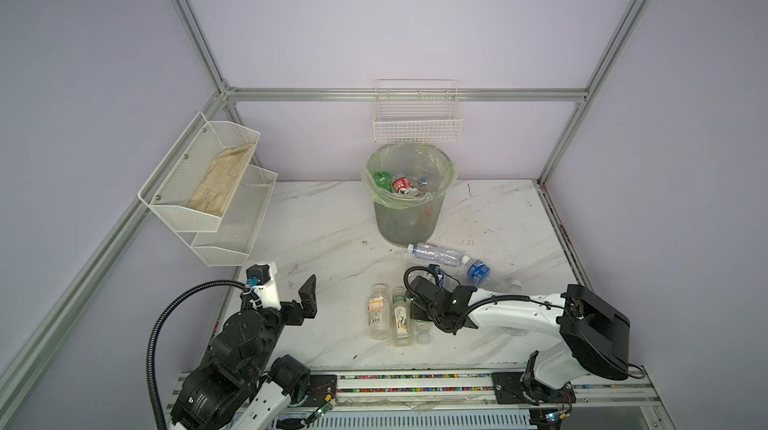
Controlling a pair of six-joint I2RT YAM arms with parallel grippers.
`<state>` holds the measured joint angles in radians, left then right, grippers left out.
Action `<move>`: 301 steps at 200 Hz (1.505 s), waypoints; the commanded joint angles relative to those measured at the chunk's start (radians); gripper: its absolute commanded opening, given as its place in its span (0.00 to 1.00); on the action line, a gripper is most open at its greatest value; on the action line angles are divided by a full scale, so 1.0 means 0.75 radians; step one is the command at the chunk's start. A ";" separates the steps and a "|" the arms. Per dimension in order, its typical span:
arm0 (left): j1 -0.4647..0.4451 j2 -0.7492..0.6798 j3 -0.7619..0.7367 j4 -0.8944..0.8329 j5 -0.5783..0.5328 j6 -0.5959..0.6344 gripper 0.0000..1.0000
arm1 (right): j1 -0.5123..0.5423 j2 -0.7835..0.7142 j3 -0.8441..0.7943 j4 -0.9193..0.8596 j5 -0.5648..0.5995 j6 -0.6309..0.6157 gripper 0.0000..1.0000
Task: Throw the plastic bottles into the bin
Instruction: 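Close the right gripper on the green lime-label bottle's bottom end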
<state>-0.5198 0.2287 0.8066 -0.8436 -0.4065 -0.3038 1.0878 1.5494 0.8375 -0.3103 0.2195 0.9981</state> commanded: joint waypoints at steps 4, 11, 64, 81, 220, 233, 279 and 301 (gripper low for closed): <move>-0.007 -0.034 -0.041 0.015 -0.025 -0.018 1.00 | 0.010 -0.037 -0.006 -0.080 0.051 0.050 0.54; -0.008 -0.041 -0.042 0.014 -0.029 -0.018 1.00 | 0.012 -0.041 -0.004 -0.087 0.055 0.055 0.53; -0.008 -0.025 -0.039 0.010 -0.045 -0.024 1.00 | 0.026 -0.081 0.038 -0.142 0.085 0.064 0.50; -0.007 -0.012 -0.037 0.011 -0.042 -0.024 1.00 | 0.036 -0.097 0.054 -0.157 0.086 0.060 0.45; -0.007 -0.050 -0.039 -0.001 -0.072 -0.037 0.99 | 0.063 -0.227 0.135 -0.249 0.195 0.039 0.39; -0.007 -0.047 -0.039 0.002 -0.068 -0.037 0.99 | 0.061 -0.227 0.103 -0.195 0.192 0.002 0.39; -0.007 -0.033 -0.038 -0.001 -0.081 -0.041 0.99 | 0.059 -0.220 0.153 -0.235 0.296 -0.075 0.39; -0.008 -0.041 -0.037 -0.002 -0.084 -0.041 1.00 | 0.057 -0.213 0.146 -0.239 0.302 -0.070 0.39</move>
<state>-0.5198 0.1928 0.8055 -0.8551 -0.4553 -0.3229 1.1286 1.3994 0.9356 -0.4847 0.3923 0.9577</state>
